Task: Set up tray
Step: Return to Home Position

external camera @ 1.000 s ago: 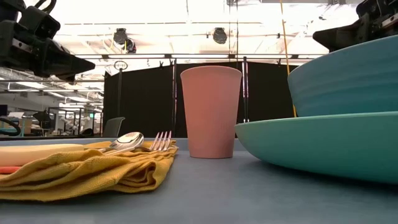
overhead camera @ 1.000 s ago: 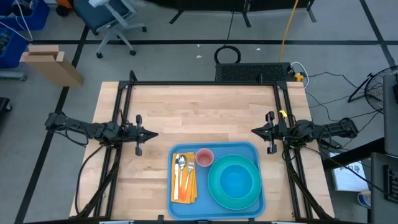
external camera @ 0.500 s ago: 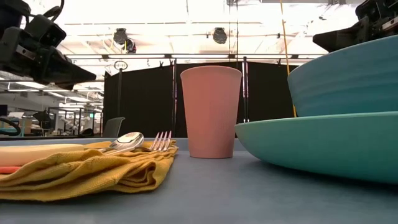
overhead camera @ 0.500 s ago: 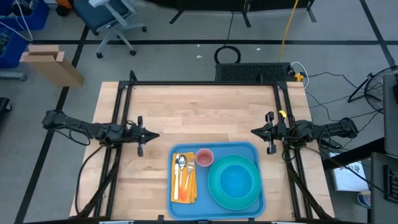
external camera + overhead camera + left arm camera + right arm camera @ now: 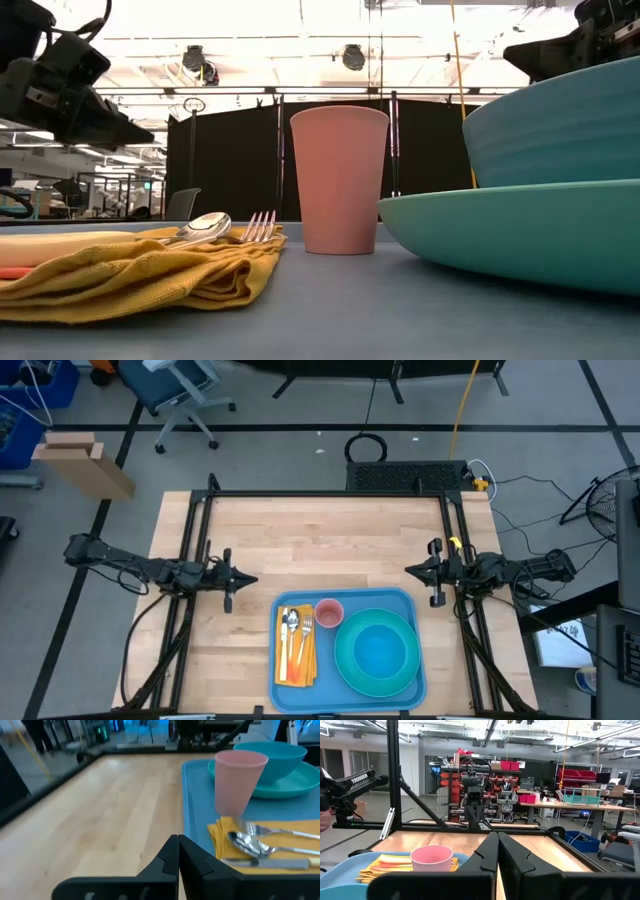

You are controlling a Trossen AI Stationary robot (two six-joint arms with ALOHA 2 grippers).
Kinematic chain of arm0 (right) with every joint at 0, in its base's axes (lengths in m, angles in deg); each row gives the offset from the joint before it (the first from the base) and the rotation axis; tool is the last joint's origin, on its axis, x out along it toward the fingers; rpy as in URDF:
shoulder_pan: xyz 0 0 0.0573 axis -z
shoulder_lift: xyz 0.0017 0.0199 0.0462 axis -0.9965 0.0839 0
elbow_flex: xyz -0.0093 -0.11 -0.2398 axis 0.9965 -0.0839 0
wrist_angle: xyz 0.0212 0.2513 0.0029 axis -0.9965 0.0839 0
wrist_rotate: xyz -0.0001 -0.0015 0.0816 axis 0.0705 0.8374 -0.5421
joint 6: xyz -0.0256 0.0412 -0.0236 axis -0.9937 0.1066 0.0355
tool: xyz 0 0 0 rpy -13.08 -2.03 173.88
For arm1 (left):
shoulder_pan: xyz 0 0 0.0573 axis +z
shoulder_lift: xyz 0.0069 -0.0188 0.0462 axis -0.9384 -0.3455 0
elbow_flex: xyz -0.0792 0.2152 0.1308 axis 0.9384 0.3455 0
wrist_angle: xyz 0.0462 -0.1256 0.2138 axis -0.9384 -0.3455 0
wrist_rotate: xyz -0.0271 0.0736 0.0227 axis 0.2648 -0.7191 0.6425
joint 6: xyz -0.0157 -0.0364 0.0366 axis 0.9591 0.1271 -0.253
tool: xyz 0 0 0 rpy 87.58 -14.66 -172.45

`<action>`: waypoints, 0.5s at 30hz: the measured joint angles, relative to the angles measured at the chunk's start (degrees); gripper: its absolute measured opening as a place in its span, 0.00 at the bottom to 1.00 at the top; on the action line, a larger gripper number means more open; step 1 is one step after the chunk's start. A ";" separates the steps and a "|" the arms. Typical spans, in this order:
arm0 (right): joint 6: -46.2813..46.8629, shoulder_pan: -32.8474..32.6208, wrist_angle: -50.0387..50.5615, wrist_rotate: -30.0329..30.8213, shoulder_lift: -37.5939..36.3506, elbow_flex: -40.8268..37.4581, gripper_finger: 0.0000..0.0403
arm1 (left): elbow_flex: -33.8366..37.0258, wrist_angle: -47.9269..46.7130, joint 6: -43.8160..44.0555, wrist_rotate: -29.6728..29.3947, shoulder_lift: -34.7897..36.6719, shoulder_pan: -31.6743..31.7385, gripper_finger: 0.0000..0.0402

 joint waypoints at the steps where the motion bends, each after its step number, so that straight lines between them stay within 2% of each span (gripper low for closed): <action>1: -0.12 0.00 -0.09 0.00 0.00 0.00 0.00 | 0.00 1.02 -1.17 0.00 -0.02 0.00 0.00; 8: -0.40 0.00 -0.58 0.07 0.00 0.00 0.00 | 0.00 2.07 -6.06 0.02 1.88 -0.07 0.00; 15: 0.10 -0.02 -2.94 -1.64 0.00 0.00 0.00 | 0.00 0.93 -12.55 3.33 9.66 -0.07 0.00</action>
